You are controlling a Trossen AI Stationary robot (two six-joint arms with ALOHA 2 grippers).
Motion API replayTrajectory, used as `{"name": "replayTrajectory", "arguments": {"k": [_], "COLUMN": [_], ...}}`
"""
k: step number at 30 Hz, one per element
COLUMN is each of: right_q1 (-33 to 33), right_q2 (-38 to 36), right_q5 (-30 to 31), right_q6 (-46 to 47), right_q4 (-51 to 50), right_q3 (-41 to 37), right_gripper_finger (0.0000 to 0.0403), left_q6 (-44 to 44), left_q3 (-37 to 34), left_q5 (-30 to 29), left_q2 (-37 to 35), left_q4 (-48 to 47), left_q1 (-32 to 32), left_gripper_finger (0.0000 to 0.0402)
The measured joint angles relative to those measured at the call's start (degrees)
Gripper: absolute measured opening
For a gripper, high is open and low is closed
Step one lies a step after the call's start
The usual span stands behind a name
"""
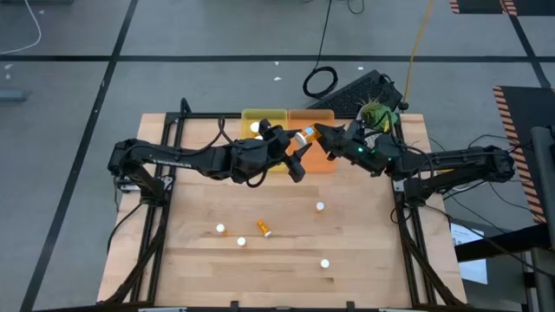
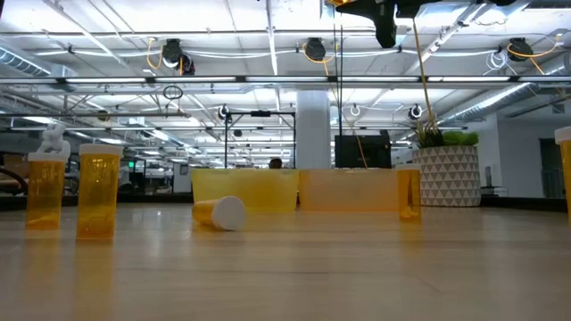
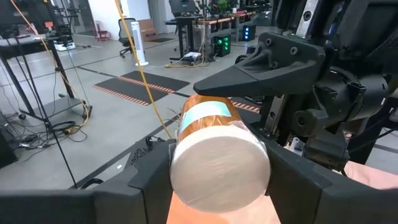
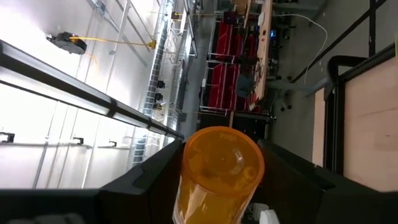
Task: Pick and place medicine bottles into bin by pill shape (circle, oval)
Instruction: Put the large orange capsule bottle into the yellow bin
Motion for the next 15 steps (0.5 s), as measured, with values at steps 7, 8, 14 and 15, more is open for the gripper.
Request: {"name": "replayTrajectory", "arguments": {"k": [7,8,14,15], "right_q1": [0.0,0.0,-0.6,-0.71], "right_q2": [-0.85,-1.07,-5.61,-6.61], "right_q5": [-3.35,-3.36,-8.22,-10.29], "right_q6": [0.09,0.09,-1.17,-2.08], "right_q4": [-0.46,-0.72,-8.79,-10.68], "right_q3": [0.02,0.02,0.09,0.09], "right_gripper_finger": [0.0286,0.0299,0.0352,0.0355], "left_q6": [0.43,0.43,0.18,0.03], "left_q3": [-0.06,-0.09,-0.04,-0.04], "left_q5": [0.42,0.43,1.01,1.48], "left_q2": [-1.47,-1.66,-3.86,-4.84], "left_q4": [-1.99,-2.19,-8.79,-11.34], "left_q1": [-0.07,-0.04,-0.02,-0.02], "left_gripper_finger": [0.0222,0.0222,0.0223,0.0223]}}
